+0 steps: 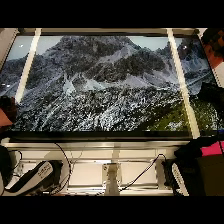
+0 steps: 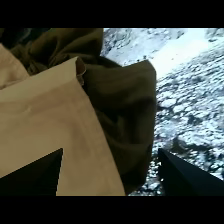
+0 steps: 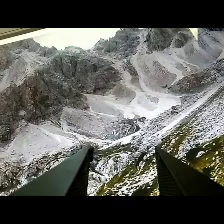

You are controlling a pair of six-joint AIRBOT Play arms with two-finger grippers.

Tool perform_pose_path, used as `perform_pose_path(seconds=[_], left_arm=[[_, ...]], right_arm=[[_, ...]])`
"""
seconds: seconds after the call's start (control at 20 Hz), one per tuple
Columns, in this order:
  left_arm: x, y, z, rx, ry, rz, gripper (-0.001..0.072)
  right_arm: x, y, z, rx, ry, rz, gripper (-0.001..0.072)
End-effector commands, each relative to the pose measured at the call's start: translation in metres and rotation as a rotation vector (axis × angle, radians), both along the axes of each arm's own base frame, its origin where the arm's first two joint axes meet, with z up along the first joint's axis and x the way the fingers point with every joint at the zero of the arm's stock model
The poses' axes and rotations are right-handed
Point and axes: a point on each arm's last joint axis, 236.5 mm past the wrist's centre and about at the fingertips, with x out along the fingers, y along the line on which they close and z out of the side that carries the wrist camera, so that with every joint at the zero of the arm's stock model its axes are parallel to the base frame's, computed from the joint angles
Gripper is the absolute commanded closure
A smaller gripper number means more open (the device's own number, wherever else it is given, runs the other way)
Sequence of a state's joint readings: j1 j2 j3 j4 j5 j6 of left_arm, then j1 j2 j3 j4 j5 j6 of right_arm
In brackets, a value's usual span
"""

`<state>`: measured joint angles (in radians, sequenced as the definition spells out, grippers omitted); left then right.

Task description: Fold the clothes and pants, and hang the long-sleeved shirts on hangers.

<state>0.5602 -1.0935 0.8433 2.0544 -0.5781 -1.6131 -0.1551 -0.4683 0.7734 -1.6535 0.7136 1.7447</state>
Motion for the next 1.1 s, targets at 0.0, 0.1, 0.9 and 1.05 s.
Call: perform_pose_path(seconds=[0.0, 0.1, 0.9, 1.05], left_arm=[[-0.013, 0.016, -0.026, -0.037, 0.047, 0.066, -0.0013], [-0.017, 0.02, -0.04, -0.08, 0.04, 0.123, -0.0013], [-0.056, 0.051, -0.072, 0.019, 0.293, 0.158, 0.0001], [-0.066, 0.052, -0.073, 0.018, 0.328, 0.181, 0.0321]], right_arm=[[0.0, 0.0, 0.0, 0.0, -0.001, -0.001, 0.0255], [0.0, 0.0, 0.0, 0.0, 0.0, -0.001, 0.0255], [0.0, 0.0, 0.0, 0.0, -0.001, -0.001, 0.0255], [0.0, 0.0, 0.0, 0.0, -0.001, -0.001, 0.0255]])
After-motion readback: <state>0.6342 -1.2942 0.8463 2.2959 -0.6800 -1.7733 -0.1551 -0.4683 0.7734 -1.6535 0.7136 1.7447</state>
